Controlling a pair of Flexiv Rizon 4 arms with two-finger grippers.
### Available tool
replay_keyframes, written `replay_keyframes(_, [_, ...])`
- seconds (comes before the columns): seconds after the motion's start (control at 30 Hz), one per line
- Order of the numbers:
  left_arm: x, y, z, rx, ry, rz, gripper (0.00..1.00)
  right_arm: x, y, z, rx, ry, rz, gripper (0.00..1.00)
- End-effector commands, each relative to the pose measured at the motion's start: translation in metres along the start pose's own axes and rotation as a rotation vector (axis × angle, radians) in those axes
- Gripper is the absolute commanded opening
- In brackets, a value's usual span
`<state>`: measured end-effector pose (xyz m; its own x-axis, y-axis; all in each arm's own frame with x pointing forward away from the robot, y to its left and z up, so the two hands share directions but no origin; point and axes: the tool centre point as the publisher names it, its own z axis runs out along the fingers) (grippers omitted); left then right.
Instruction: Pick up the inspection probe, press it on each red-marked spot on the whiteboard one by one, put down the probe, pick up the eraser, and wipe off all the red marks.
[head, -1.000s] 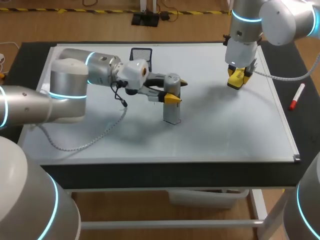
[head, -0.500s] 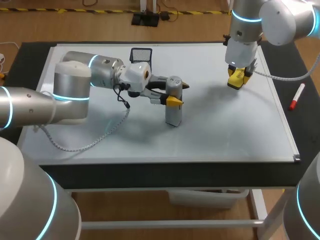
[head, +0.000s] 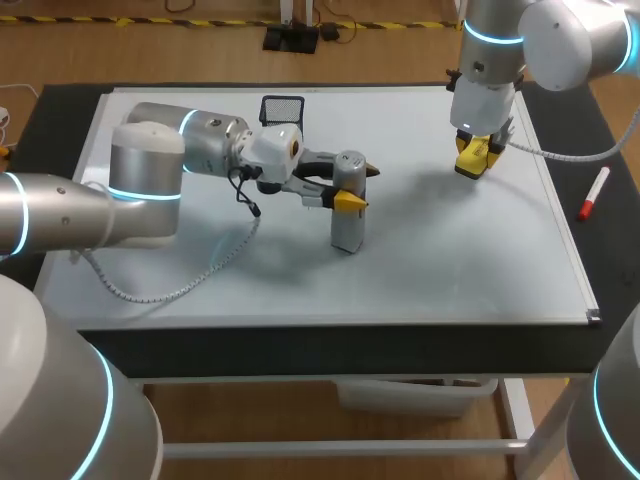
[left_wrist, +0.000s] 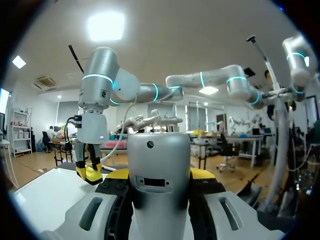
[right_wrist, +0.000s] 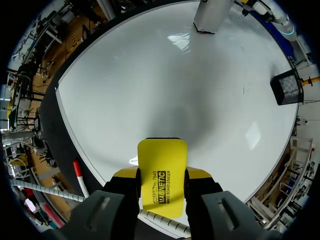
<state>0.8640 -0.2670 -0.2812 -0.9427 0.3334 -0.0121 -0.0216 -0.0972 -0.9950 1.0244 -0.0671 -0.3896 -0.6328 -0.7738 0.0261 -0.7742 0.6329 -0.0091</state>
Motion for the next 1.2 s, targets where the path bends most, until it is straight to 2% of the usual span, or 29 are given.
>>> replay_keyframes(0.03, [-0.003,0.002,0.001,0.002,0.002,0.001,0.00,0.001,0.000,-0.001,0.002,0.002,-0.002,0.00])
replay_keyframes(0.3, [-0.004,0.000,0.002,0.000,-0.003,0.004,0.00,0.001,0.000,-0.001,0.002,0.002,-0.002,0.00])
replay_keyframes(0.6, [-0.008,-0.018,-0.012,0.008,-0.018,0.009,0.00,0.001,0.000,-0.001,0.002,0.002,-0.002,0.00])
replay_keyframes(0.8, [-0.015,-0.030,-0.037,0.002,-0.062,0.025,0.00,0.001,0.000,-0.001,0.002,0.002,-0.002,0.00])
replay_keyframes(0.9, [-0.020,-0.033,-0.054,0.010,-0.102,-0.001,0.00,0.001,0.000,-0.001,0.002,0.002,-0.002,0.00])
replay_keyframes(1.2, [-0.030,-0.044,-0.105,-0.034,-0.214,0.022,0.00,0.001,0.000,-0.001,0.002,0.002,-0.002,0.00])
